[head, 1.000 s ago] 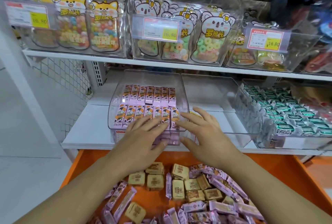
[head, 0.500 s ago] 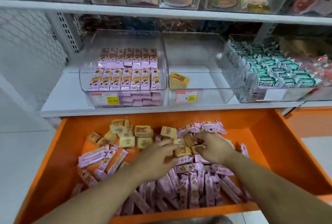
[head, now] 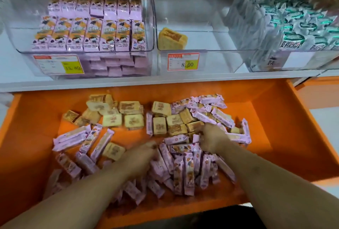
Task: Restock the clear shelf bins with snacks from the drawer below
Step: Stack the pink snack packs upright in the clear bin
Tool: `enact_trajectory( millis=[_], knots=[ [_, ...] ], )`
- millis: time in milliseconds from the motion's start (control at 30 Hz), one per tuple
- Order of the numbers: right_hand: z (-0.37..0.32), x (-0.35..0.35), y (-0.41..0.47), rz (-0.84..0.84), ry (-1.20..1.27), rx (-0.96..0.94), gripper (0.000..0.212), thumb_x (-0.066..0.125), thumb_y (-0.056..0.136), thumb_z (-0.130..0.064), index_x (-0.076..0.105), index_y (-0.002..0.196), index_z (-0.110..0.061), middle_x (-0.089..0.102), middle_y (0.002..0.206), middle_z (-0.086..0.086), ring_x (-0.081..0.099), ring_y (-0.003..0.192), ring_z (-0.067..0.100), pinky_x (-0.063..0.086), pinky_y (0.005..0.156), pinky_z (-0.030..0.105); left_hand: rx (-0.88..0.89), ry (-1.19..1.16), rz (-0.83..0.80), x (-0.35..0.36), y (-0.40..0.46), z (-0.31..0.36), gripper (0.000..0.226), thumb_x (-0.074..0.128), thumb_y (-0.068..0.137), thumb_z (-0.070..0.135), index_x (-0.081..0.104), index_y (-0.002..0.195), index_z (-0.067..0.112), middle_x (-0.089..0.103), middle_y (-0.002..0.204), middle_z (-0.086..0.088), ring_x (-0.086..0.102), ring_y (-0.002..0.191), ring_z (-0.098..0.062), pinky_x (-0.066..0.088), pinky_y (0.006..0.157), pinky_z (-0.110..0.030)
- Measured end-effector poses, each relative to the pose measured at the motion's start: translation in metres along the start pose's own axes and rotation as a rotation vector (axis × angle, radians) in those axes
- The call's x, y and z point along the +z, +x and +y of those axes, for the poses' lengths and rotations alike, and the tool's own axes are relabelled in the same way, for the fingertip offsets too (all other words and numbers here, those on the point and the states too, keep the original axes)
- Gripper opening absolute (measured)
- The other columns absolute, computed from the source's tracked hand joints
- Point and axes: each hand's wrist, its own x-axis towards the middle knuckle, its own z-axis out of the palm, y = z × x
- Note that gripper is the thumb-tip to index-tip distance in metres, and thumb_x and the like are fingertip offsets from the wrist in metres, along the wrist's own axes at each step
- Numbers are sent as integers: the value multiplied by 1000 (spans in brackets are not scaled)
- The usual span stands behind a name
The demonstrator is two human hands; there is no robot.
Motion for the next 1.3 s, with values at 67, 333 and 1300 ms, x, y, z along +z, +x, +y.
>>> enact_trajectory(
  millis=[67, 333, 1300],
  knots=[
    [-3, -5, -1, 16, 18, 7, 53, 58, 84, -10, 65, 131, -35, 71, 115, 1, 69, 88, 23, 60, 73, 30, 17, 43, 56, -1, 0, 3, 62, 35, 80, 33, 63, 134, 20, 47, 150, 1, 43, 139, -19, 30, 88, -23],
    [-28, -62, -22, 69, 276, -84, 25, 61, 93, -3, 68, 113, -17, 70, 89, -1, 63, 71, 12, 54, 64, 28, -167, -159, 61, -31, -18, 8, 34, 68, 93, 55, 60, 116, 31, 65, 113, 8, 61, 100, -12, 52, 84, -31],
    [-157, -216, -157, -13, 1341, -624, 44, 48, 99, 16, 72, 119, -15, 53, 103, 28, 64, 97, 36, 59, 87, 41, -56, -1532, 449, -219, -162, 90, 29, 56, 102, 11, 81, 94, -1, 79, 92, -11, 74, 74, -36, 60, 58, -33]
  ],
)
